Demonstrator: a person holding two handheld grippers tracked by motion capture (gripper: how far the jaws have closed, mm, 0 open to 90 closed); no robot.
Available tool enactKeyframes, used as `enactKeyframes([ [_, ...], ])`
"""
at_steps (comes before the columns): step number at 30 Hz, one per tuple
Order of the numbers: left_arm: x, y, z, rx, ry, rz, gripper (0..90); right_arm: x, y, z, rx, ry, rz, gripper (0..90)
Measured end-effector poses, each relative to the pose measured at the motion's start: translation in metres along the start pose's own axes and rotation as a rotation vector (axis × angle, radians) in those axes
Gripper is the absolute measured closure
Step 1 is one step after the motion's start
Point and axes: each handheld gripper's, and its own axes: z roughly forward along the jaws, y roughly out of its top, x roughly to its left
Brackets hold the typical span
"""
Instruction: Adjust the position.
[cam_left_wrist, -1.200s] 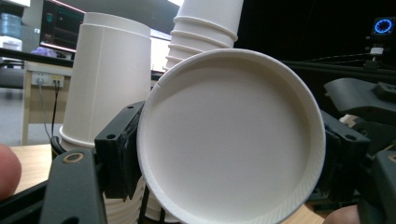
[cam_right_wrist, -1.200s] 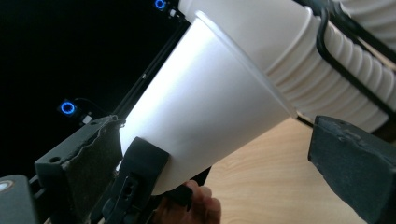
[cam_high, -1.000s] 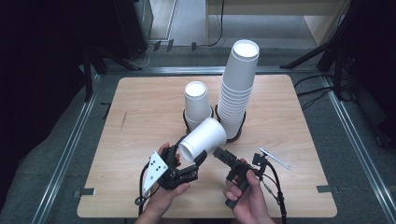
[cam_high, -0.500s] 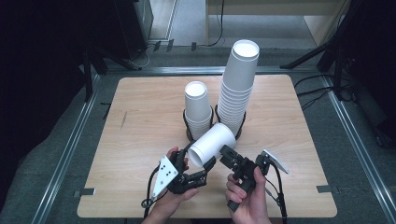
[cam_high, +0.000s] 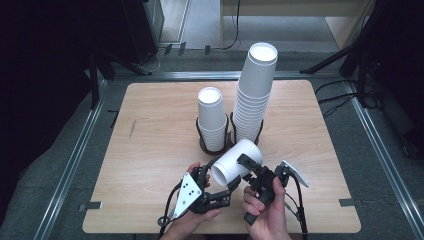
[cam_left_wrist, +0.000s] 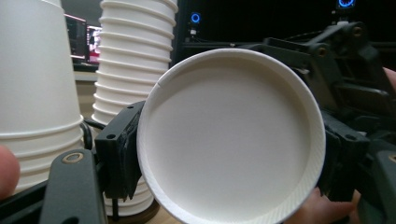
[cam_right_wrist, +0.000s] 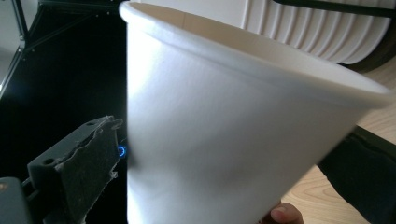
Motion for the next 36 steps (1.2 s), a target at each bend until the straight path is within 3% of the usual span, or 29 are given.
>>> enactKeyframes([
  [14, -0.008, -0.007, 0.003, 0.015, -0.011, 0.019, 23.6, -0.006, 0.012, -0.004, -0.042, -0.012, 0.047, 1.2],
  [20, -0.008, -0.009, 0.003, 0.019, -0.013, 0.026, 23.6, -0.008, 0.016, -0.006, -0.057, -0.007, 0.069, 7.4],
  [28, -0.006, -0.009, 0.002, 0.032, -0.025, 0.012, 22.7, -0.007, 0.015, -0.006, -0.064, -0.013, 0.068, 9.8],
  [36, -0.003, -0.005, 0.002, 0.067, -0.03, -0.006, 22.2, -0.004, 0.015, -0.007, -0.085, -0.005, 0.018, 11.9],
])
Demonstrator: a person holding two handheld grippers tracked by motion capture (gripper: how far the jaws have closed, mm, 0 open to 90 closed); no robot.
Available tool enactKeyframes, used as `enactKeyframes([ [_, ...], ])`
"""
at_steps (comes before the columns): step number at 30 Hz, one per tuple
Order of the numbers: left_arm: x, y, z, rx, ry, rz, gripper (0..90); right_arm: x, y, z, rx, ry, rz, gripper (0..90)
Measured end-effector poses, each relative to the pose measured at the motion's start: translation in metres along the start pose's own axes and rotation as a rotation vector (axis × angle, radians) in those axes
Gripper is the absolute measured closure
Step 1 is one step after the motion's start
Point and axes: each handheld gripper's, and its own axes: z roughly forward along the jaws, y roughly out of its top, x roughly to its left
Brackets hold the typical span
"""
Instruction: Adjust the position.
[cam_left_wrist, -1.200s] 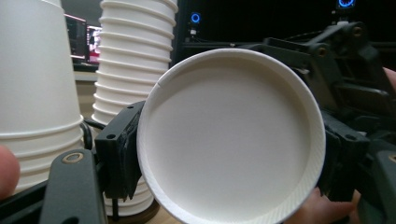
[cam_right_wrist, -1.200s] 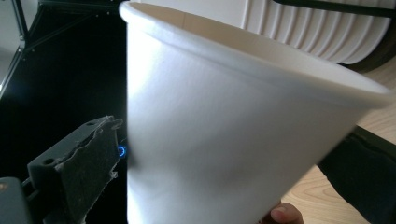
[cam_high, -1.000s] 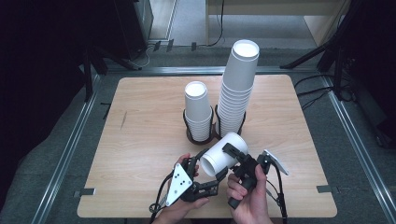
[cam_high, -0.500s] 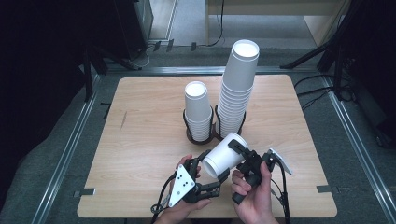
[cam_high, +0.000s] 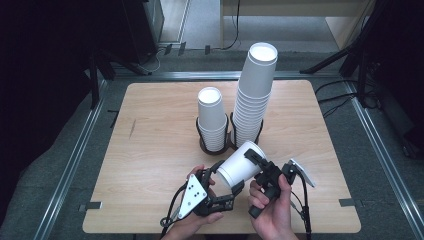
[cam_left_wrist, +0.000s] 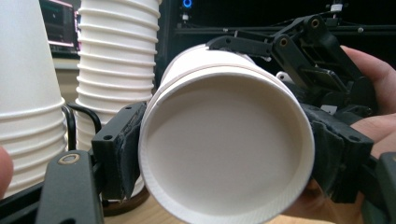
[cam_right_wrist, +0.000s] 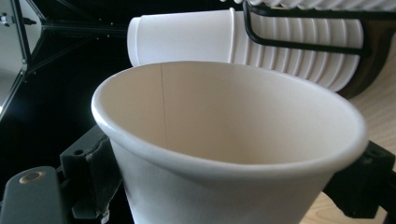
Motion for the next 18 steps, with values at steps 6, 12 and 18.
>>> enactKeyframes([
  [6, 0.004, 0.007, -0.001, 0.099, -0.023, -0.044, 12.4, 0.005, 0.005, -0.003, -0.042, 0.002, -0.059, 12.2],
  [12, 0.008, 0.011, -0.002, 0.149, -0.031, -0.067, 4.8, 0.006, 0.011, -0.006, -0.085, -0.026, -0.131, 12.2],
  [18, 0.014, 0.015, -0.005, 0.162, -0.027, -0.068, 2.2, 0.008, 0.015, -0.007, -0.136, -0.045, -0.227, 12.2],
])
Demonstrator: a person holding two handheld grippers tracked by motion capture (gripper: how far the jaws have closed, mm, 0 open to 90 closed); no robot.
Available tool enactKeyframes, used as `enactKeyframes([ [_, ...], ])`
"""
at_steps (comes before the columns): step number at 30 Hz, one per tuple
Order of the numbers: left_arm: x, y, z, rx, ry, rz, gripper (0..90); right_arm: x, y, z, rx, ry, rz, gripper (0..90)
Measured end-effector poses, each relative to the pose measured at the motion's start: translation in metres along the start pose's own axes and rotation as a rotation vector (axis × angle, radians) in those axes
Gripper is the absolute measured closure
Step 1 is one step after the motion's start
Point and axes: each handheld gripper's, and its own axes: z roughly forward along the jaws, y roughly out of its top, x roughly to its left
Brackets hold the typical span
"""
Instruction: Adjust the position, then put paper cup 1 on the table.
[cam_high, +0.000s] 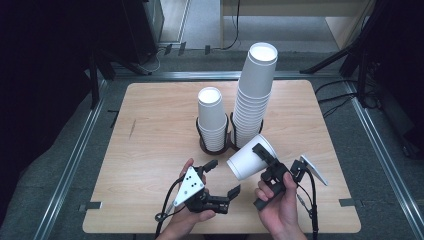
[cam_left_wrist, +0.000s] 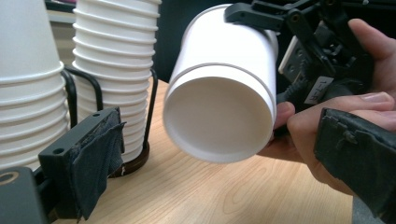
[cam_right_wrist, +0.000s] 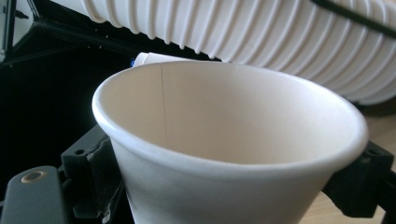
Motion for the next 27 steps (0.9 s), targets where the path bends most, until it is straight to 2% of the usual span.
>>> enactKeyframes([
  [2, 0.002, 0.001, -0.001, 0.001, 0.007, -0.003, 2.2, 0.001, 0.002, -0.001, -0.009, 0.001, -0.03, 12.3],
  [3, 0.002, 0.001, -0.001, 0.001, 0.007, -0.003, 2.2, 0.001, 0.002, -0.001, -0.009, 0.001, -0.03, 12.3],
  [5, 0.006, 0.002, -0.003, 0.002, 0.014, -0.01, 2.2, 0.003, 0.005, -0.002, -0.027, -0.005, -0.071, 12.2],
  [8, 0.008, 0.003, -0.004, 0.0, 0.022, -0.013, 2.2, 0.004, 0.007, -0.003, -0.034, -0.008, -0.086, 12.3],
  [10, 0.01, 0.004, -0.006, -0.003, 0.026, -0.017, 2.2, 0.005, 0.011, -0.005, -0.053, -0.018, -0.133, 12.2],
  [12, 0.011, 0.004, -0.006, -0.003, 0.028, -0.019, 2.2, 0.006, 0.012, -0.005, -0.057, -0.019, -0.134, 12.2],
  [20, 0.014, 0.004, -0.007, 0.003, 0.039, -0.027, 2.2, 0.012, 0.017, -0.008, -0.097, -0.021, -0.234, 12.2],
  [22, 0.016, 0.004, -0.008, 0.001, 0.043, -0.027, 2.2, 0.013, 0.019, -0.008, -0.104, -0.026, -0.251, 12.2],
  [23, 0.017, 0.005, -0.009, 0.003, 0.047, -0.027, 2.2, 0.014, 0.02, -0.009, -0.114, -0.042, -0.283, 12.2],
  [27, 0.019, 0.005, -0.01, 0.0, 0.055, -0.029, 2.2, 0.015, 0.022, -0.009, -0.118, -0.052, -0.312, 12.2],
])
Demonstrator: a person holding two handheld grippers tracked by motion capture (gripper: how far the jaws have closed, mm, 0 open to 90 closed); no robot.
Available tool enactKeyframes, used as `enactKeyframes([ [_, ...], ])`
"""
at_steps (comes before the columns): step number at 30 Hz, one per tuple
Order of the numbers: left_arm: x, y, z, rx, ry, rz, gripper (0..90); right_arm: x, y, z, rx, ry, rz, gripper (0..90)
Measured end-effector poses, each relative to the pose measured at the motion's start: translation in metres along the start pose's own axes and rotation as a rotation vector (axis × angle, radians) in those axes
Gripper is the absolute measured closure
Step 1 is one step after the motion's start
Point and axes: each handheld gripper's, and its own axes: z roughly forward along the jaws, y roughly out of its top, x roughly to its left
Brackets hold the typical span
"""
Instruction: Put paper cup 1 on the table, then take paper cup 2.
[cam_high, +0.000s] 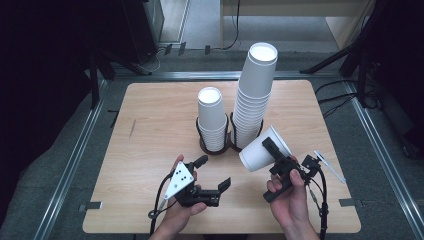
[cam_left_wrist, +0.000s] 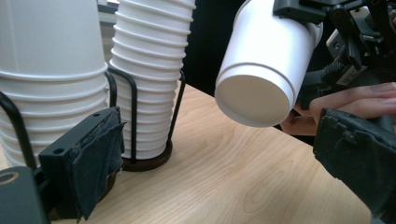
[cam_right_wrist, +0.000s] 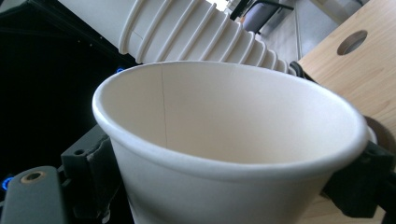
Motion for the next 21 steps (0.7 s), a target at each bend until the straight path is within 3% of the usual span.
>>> enactKeyframes([
  [1, 0.001, 0.0, -0.001, 0.0, 0.003, -0.004, 2.2, 0.0, 0.001, 0.0, -0.005, -0.012, -0.031, 12.2],
  [6, 0.003, 0.001, -0.002, -0.001, 0.009, -0.007, 2.2, 0.0, 0.004, 0.0, -0.017, -0.018, -0.077, 12.2],
  [7, 0.004, 0.001, -0.002, 0.002, 0.012, -0.008, 2.2, 0.002, 0.005, -0.001, -0.022, -0.022, -0.111, 12.2],
  [13, 0.005, 0.001, -0.003, 0.003, 0.017, -0.009, 2.2, 0.004, 0.007, -0.002, -0.028, -0.029, -0.15, 12.2],
  [16, 0.007, 0.001, -0.004, 0.003, 0.021, -0.013, 2.2, 0.004, 0.01, -0.002, -0.039, -0.044, -0.186, 12.2],
  [17, 0.008, 0.001, -0.004, 0.004, 0.023, -0.016, 2.2, 0.004, 0.011, -0.002, -0.046, -0.058, -0.22, 12.2],
  [21, 0.01, 0.001, -0.004, 0.005, 0.031, -0.019, 2.2, 0.003, 0.012, -0.002, -0.047, -0.073, -0.238, 12.2],
])
